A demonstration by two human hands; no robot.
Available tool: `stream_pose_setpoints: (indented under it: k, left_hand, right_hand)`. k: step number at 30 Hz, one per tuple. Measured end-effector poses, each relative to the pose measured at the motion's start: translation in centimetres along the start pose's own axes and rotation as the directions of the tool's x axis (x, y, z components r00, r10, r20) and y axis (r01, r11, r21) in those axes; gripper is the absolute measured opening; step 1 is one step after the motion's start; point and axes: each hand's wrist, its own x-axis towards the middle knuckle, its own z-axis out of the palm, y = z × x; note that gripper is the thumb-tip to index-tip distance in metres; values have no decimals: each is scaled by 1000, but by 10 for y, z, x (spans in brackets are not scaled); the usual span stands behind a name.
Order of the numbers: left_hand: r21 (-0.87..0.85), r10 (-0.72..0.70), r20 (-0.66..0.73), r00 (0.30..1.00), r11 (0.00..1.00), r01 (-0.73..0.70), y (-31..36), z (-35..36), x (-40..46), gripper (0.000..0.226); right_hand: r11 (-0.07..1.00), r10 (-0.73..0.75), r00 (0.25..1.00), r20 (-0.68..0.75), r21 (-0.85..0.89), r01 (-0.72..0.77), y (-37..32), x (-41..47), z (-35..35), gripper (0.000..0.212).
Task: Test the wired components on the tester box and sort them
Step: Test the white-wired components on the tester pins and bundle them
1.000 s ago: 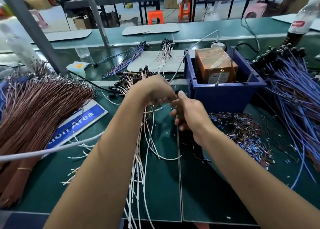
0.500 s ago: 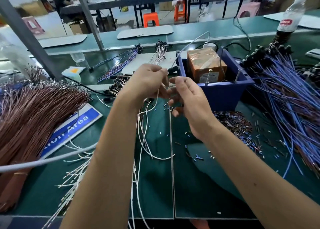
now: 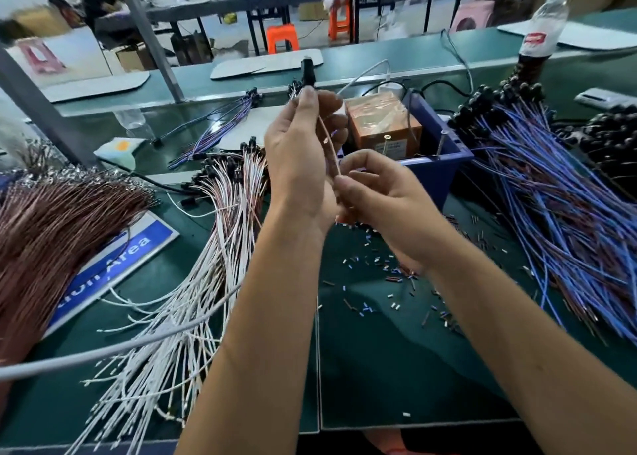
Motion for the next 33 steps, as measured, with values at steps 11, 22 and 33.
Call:
stream_pose_setpoints:
  k: [11,22,33]
  left_hand:
    - [-293,33,171,985,956,19,-3,9,-3,30]
    - [629,286,664,690,284,-723,-97,-26,-25,8]
    - [667,240,571,785,423,-614,-122,-38,-20,19]
  right_hand:
    - [979,-34,993,115,-196,57,-31,-5,-110,13]
    - [919,-102,986,-135,-392,41,16,-22,-119,5]
    - [909,-127,975,-182,-414,41,24,-25,-118,5]
